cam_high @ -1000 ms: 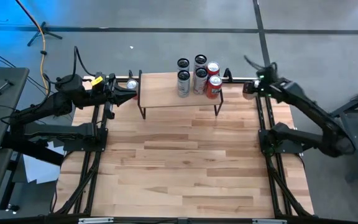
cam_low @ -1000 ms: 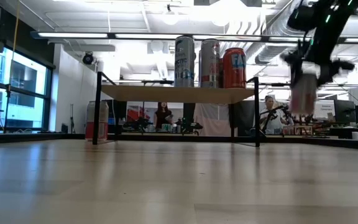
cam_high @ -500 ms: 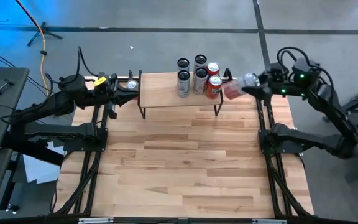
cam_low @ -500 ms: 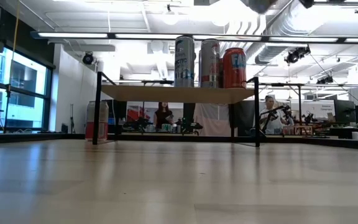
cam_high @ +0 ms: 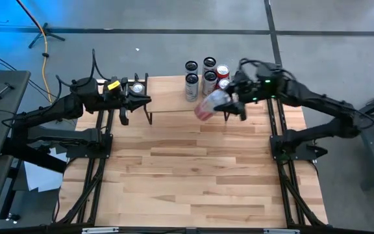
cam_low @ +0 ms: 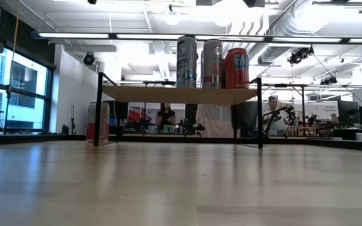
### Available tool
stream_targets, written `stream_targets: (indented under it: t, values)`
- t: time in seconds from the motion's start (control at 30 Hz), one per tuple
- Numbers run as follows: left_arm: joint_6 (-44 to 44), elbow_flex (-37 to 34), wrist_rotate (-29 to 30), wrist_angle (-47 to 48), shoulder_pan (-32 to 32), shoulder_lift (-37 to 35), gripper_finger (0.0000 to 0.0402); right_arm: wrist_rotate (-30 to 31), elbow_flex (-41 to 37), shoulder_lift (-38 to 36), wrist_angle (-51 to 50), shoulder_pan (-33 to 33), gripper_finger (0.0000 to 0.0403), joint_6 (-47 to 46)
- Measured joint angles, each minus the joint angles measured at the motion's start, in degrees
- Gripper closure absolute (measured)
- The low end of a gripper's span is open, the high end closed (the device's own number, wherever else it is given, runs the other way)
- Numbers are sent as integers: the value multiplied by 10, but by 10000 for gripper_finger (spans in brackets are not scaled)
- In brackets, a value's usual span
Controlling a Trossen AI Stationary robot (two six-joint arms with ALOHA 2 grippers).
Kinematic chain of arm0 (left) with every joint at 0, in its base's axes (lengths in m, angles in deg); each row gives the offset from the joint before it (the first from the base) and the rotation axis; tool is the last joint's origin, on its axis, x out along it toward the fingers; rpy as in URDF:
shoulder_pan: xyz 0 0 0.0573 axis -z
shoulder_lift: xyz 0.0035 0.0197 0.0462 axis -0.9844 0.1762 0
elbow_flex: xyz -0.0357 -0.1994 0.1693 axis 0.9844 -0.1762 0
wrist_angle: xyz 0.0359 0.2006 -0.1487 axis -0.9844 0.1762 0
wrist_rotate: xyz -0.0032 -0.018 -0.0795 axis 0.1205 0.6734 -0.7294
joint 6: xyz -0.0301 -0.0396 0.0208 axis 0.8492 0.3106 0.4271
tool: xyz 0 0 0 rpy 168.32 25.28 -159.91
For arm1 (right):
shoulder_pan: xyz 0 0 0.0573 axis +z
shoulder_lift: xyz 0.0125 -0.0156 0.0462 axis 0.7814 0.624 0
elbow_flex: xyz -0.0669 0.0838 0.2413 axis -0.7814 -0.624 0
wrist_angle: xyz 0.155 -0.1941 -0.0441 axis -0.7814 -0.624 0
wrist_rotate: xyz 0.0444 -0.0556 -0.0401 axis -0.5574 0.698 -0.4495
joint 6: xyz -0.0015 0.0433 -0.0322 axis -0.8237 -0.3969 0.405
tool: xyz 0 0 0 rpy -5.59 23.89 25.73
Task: Place canned beverage on shelf
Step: Put the right silver soda can on the shelf
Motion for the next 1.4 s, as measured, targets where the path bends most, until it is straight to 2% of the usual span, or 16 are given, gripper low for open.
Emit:
stream_targets:
  t: [0.17,0.37,0.57,0.7,0.87,1.07,1.4]
  values:
    - [0,0,0,-1,0,0,353,-2,66,89,-25,32,124,41]
    - [-1,0,-4,-8,0,12,251,0,151,166,-119,46,124,79]
    - [-18,0,-21,-23,0,34,143,2,203,206,-164,55,124,99]
    - [-19,0,-61,-37,0,49,96,1,208,209,-166,57,125,99]
    - [-3,0,-102,-79,0,75,71,12,208,210,-162,60,124,80]
    - [0,0,-104,-102,15,125,68,25,208,225,-113,83,125,87]
    - [11,0,-120,-152,54,197,68,52,208,243,-112,102,124,99]
